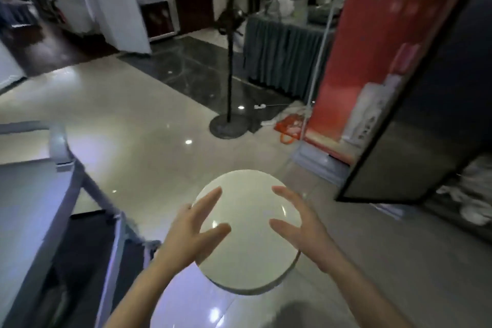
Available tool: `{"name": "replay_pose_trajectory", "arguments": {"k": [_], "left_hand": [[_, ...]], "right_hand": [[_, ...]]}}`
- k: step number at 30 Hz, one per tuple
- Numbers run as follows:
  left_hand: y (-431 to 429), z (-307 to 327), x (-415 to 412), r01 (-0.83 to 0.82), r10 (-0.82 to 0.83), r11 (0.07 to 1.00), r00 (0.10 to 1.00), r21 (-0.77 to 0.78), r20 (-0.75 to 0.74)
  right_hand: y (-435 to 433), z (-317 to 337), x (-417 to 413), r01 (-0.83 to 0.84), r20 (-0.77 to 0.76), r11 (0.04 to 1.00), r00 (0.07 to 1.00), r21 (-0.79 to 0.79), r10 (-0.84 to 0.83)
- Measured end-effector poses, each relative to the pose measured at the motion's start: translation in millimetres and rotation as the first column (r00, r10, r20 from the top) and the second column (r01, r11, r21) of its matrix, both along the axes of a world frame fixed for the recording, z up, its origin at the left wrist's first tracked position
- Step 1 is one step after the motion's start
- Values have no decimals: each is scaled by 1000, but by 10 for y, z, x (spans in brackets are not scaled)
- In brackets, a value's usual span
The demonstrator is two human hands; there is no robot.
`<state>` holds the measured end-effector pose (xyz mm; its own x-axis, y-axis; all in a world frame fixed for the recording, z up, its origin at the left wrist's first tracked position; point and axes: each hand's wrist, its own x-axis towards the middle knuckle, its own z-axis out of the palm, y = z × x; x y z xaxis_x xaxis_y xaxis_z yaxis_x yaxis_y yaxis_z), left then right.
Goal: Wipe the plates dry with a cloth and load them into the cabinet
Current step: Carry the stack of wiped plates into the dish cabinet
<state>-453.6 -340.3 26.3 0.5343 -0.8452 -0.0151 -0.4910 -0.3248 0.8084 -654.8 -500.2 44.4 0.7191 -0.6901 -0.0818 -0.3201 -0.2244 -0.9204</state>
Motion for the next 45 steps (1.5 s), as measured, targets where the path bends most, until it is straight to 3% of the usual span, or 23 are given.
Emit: {"name": "replay_pose_trajectory", "arguments": {"k": [6,12,17,23,32,38,45], "left_hand": [[-2069,-11,-1625,375,-375,927,926,-7,-31],[-3558,44,-3154,641,-644,765,755,-64,-126],[-4599,-48,-4204,758,-758,649,635,-69,-148],[-6038,-161,-5221,806,-808,580,549,-121,-213],[-8117,-87,-6257,820,-833,543,499,-181,-238],[-9308,-106,-6726,821,-837,541,505,-182,-209],[-10717,-4,-7309,773,-792,609,581,-176,-190]], "right_hand": [[-1129,174,-2063,396,-32,918,918,-16,-396],[-1692,246,-3640,729,10,684,684,33,-730],[-2235,126,-4554,866,52,493,490,82,-870],[-3493,28,-5474,922,55,383,379,67,-924],[-5330,233,-6397,949,63,311,308,56,-949],[-6561,235,-6921,941,46,339,338,17,-940],[-8239,151,-7596,912,95,411,408,12,-908]]}}
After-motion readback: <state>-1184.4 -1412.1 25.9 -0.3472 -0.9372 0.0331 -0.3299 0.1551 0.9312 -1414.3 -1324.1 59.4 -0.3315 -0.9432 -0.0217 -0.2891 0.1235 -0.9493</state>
